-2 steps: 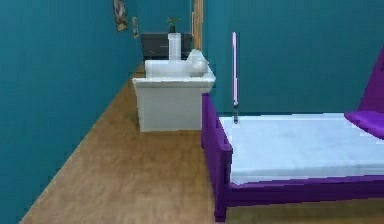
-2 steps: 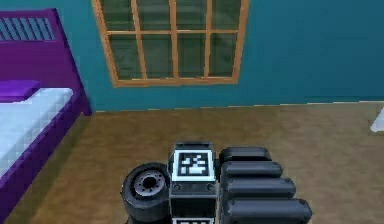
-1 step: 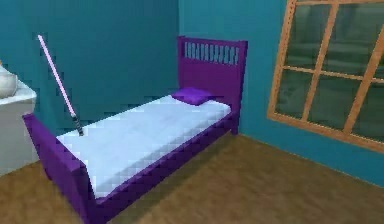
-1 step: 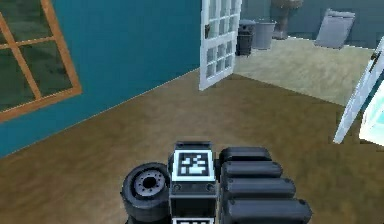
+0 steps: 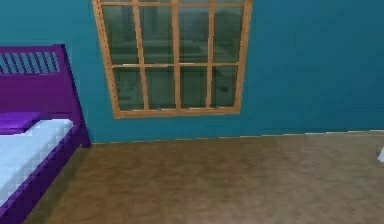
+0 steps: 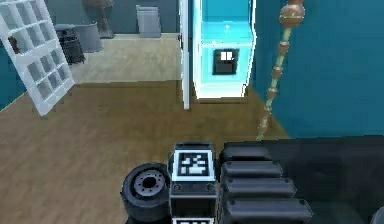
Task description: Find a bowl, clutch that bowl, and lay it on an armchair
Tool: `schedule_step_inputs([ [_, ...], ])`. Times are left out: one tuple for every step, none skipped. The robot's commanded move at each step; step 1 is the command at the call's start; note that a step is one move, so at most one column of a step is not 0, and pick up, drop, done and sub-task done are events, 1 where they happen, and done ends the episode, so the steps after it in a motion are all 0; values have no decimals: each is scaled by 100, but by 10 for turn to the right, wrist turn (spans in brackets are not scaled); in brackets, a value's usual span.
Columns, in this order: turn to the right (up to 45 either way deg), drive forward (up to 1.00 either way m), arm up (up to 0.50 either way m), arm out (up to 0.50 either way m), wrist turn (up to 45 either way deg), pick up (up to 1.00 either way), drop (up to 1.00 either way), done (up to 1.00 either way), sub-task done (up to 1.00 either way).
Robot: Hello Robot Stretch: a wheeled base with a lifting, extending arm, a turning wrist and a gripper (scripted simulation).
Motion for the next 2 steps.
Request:
schedule_step_inputs([
  [150,0,0,0,0,0,0,0,0],
  [450,0,0,0,0,0,0,0,0],
])
